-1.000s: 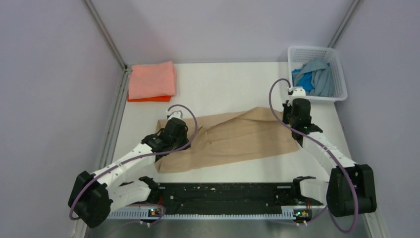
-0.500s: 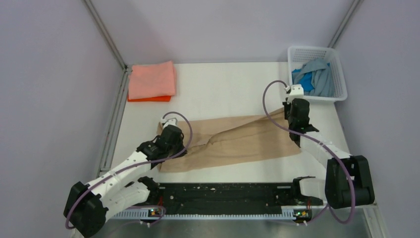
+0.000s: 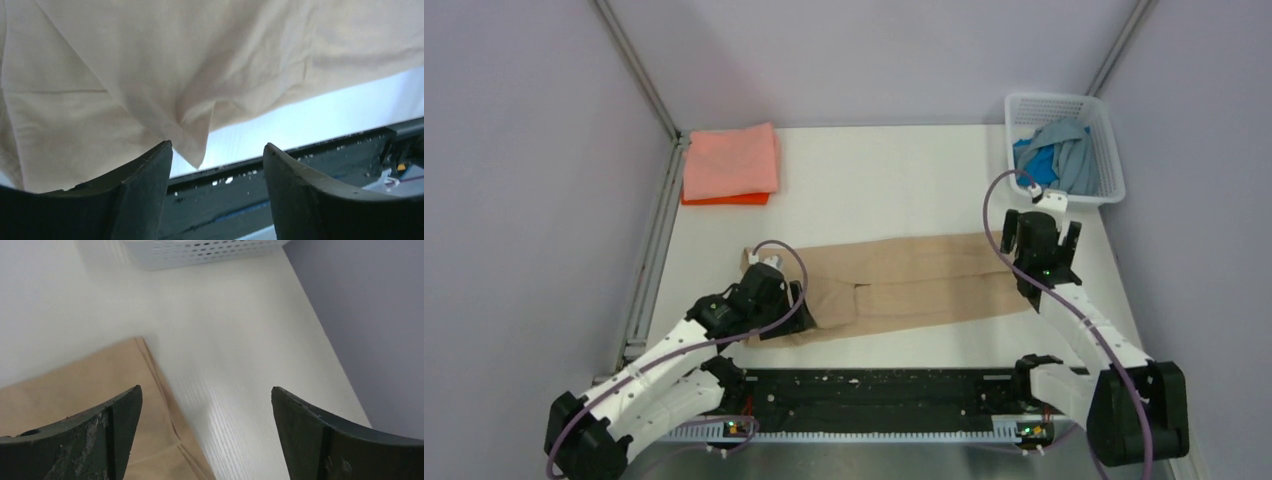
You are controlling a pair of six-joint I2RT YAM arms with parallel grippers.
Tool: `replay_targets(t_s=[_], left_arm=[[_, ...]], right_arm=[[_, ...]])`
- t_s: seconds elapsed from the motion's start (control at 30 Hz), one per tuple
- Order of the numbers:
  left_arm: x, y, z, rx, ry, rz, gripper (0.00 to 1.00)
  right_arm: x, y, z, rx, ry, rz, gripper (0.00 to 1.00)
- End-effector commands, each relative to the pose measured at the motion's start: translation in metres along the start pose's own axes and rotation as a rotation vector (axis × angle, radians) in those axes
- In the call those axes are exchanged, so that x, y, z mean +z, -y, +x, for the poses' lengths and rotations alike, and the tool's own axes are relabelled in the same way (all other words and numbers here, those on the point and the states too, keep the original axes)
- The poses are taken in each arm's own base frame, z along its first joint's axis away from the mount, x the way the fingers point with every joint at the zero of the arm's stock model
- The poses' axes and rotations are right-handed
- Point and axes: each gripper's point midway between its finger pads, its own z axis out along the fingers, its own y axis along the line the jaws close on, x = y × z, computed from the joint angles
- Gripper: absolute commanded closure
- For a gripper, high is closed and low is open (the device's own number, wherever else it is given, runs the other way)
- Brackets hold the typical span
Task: Fold and stack the t-shirts
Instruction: Fold the other side of the tshirt into a rectangle, then rotate the tshirt 90 degrees
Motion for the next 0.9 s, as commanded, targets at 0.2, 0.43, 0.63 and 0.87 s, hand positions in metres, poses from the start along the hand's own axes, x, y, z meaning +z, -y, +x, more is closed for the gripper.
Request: replay_targets(t_s=[0.2, 0.43, 0.63, 0.87], left_arm=[[-0.036, 0.05, -0.049, 0.031, 0.176, 0.156, 0.01], [0.032, 0.045, -0.1, -0.165, 0.256, 0.003, 0.01], [0.101, 0.025, -0.104, -0.274, 0.103, -0.058, 0.01], [0.157, 0.044, -0.21, -0.322, 0.106, -0.046, 0.02]], right_arm=[[-0.049, -0.05, -0.05, 0.315, 0.037, -0.347, 0.01], [-0.078, -0.162, -0.031, 0.288, -0.101, -0.871, 0.01], [-0.047, -0.193, 0.016, 0.164, -0.264, -0.752, 0.01], [-0.062, -0.2, 0.071, 0.214, -0.469, -0.769, 0.01]])
